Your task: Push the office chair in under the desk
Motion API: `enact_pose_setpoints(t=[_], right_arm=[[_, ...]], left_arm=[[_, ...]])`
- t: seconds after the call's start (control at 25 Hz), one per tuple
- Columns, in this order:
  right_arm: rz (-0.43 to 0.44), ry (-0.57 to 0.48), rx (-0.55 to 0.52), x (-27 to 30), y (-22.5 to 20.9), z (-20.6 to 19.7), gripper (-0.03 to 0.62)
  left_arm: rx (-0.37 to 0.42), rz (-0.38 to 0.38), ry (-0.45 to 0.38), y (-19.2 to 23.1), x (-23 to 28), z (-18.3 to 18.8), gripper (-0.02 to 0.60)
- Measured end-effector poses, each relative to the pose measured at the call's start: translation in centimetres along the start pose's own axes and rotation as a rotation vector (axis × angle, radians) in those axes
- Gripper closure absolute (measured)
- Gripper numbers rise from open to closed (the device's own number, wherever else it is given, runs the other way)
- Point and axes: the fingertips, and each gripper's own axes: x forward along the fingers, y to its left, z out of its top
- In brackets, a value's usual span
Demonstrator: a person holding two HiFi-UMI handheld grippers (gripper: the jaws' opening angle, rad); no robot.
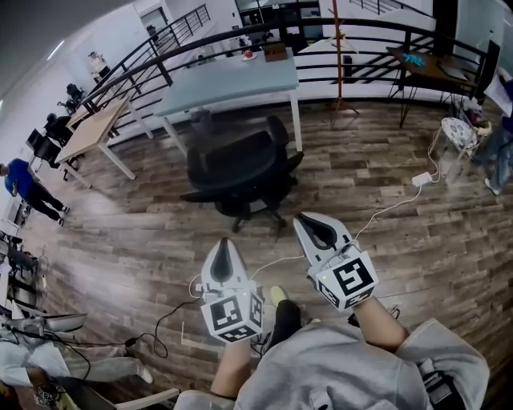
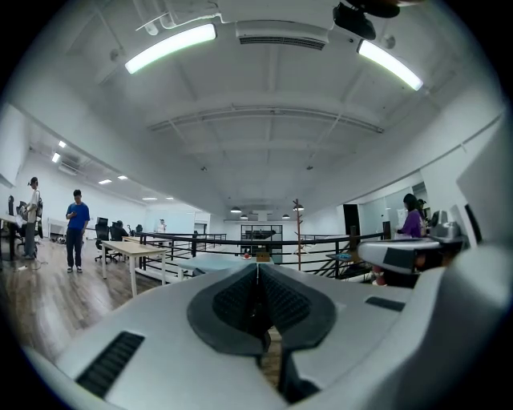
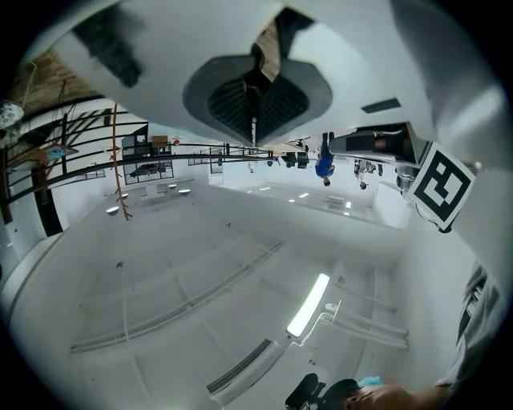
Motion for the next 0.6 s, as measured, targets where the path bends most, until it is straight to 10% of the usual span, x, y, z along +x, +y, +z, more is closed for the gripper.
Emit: enact_pose_setpoints(t=[0.6], right_arm=[[0.0,0.027,0.002,8.0,-1.8,-1.2,0.568]], left_arm=[[-0.009,0.01,0.024,4.1,7.0,-0.8,0.566]])
